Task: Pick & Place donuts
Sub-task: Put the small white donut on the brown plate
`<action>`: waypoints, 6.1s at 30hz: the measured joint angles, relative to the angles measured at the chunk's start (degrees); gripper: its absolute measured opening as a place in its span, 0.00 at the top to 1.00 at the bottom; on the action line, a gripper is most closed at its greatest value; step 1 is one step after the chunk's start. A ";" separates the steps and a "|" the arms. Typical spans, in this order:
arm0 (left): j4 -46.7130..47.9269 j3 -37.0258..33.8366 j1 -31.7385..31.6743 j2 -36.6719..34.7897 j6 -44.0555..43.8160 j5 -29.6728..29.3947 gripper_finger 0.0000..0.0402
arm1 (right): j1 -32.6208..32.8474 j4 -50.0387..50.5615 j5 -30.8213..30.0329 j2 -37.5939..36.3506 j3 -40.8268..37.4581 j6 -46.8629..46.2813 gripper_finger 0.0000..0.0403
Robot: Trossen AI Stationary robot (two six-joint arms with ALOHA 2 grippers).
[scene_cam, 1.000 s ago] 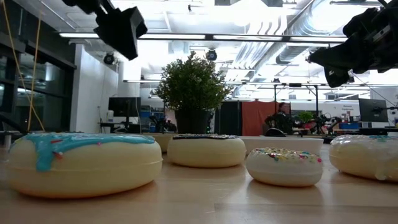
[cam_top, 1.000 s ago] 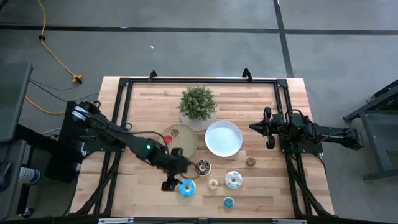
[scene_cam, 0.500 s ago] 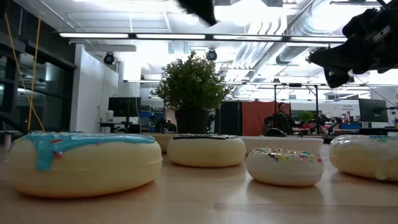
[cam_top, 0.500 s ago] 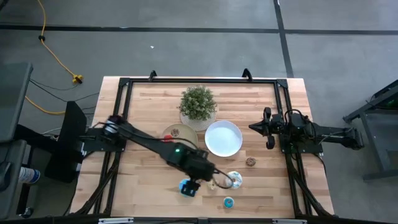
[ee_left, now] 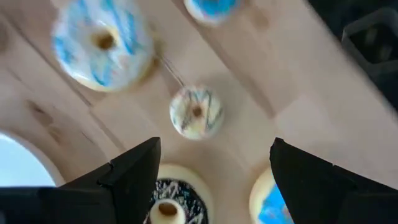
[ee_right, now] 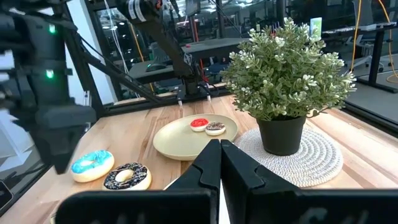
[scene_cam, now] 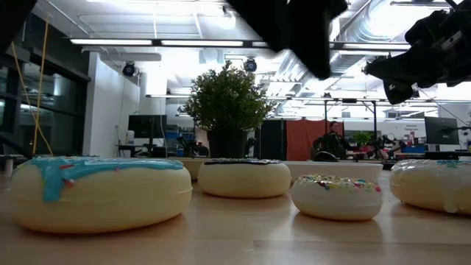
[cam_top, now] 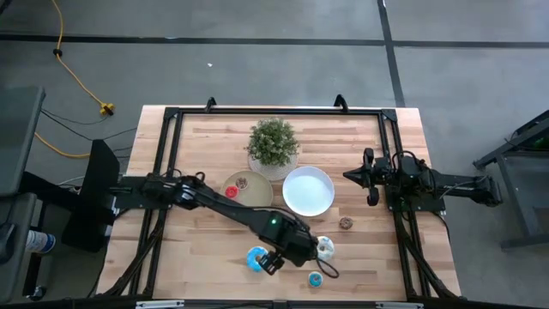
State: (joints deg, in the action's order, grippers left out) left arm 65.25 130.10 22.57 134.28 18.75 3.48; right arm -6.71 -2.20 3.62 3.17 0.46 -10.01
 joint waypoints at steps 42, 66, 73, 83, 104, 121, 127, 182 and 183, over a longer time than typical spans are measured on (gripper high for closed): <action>-7.99 -0.96 -1.21 6.62 18.68 0.36 0.27 | 0.01 -0.07 -0.02 0.62 0.01 -0.01 1.00; -7.24 -0.98 -2.00 7.39 24.56 2.36 0.27 | -0.01 -0.13 -0.02 0.62 0.00 0.00 1.00; -7.76 -0.98 -1.97 7.39 25.03 4.41 0.27 | 0.00 -0.14 -0.02 0.62 0.01 0.01 1.00; -9.45 -1.31 -2.02 8.07 25.98 4.55 0.27 | -0.01 -0.15 -0.02 0.62 0.00 0.00 1.00; -8.87 -1.33 -3.09 8.48 25.94 6.69 0.27 | 0.00 -0.13 -0.02 0.62 0.01 0.01 1.00; -11.91 -4.52 -3.09 8.37 24.91 6.17 0.27 | -0.01 -0.13 -0.04 0.62 0.00 0.01 1.00; -11.75 -4.55 -3.10 8.37 24.34 6.14 0.27 | 0.00 -0.15 -0.03 0.61 0.01 0.01 1.00; 7.29 -2.43 -5.91 -6.17 -28.27 -2.42 0.49 | -0.01 0.11 -0.08 0.89 0.01 0.01 1.00; 4.04 -4.96 -6.24 -7.94 -28.38 -2.74 0.49 | -0.01 0.11 -0.07 0.89 0.01 0.00 1.00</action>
State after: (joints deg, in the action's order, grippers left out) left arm 69.29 125.14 16.34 126.34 -9.63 0.74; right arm -6.72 -2.09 3.55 4.05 0.47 -10.02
